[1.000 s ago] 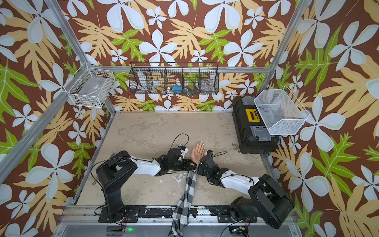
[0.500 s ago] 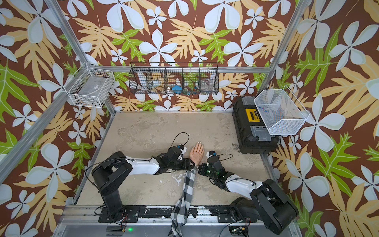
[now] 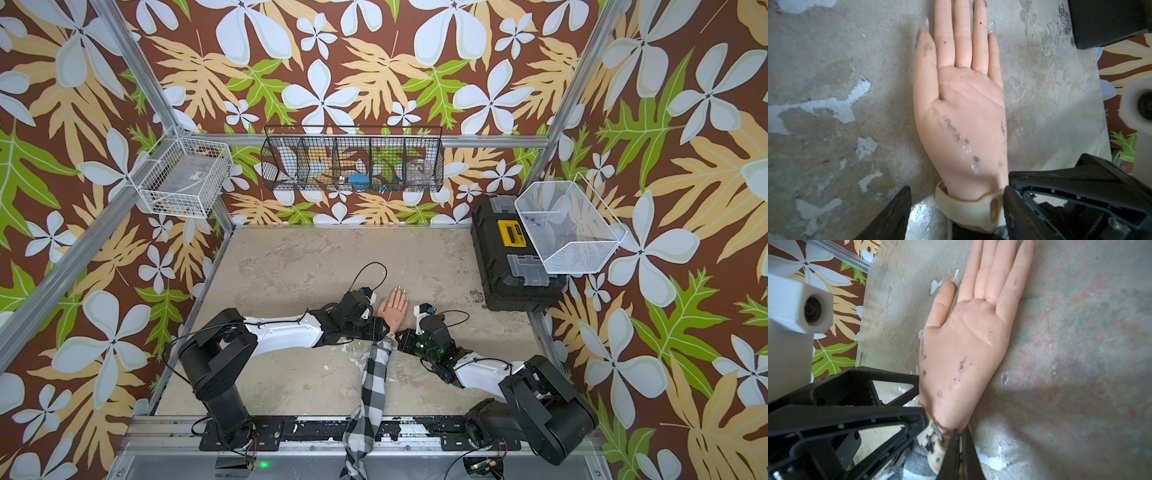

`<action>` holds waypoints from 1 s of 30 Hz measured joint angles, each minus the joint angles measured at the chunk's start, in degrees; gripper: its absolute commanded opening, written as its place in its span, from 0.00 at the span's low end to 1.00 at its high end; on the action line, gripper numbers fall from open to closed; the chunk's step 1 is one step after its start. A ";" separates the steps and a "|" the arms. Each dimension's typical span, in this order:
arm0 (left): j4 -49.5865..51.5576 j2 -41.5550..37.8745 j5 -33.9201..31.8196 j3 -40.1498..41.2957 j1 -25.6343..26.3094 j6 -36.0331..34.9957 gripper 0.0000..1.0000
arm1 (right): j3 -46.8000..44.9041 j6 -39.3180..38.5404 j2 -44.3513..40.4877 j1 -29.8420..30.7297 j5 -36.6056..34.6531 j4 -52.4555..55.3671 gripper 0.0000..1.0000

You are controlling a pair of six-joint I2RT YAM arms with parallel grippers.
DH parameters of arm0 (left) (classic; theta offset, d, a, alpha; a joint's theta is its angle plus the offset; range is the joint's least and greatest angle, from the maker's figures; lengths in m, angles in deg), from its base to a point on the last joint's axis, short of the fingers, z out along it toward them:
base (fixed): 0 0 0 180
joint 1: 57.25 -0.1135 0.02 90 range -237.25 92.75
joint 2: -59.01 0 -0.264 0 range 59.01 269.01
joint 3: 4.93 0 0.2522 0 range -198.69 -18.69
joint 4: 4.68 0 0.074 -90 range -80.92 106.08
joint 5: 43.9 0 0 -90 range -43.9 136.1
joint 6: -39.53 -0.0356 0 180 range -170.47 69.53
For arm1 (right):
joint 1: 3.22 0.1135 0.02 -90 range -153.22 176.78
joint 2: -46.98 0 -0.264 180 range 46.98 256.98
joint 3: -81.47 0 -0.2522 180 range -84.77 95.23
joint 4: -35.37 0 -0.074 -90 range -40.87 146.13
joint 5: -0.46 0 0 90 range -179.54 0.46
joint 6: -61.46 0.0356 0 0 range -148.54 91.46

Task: Take off the watch
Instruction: Untie the watch from the hand.

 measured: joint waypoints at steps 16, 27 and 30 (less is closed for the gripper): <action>4.55 0.00 -6.95 -3.52 4.79 -3.34 0.72 | -0.02 0.00 -0.20 0.00 0.22 -0.28 0.00; 5.64 0.74 -10.36 -5.03 6.27 -4.76 0.72 | -0.02 0.00 -0.31 0.00 0.22 -0.26 0.00; 6.21 1.03 -10.71 -5.22 6.43 -4.81 0.72 | -0.02 0.00 -0.42 0.00 0.20 -0.26 0.00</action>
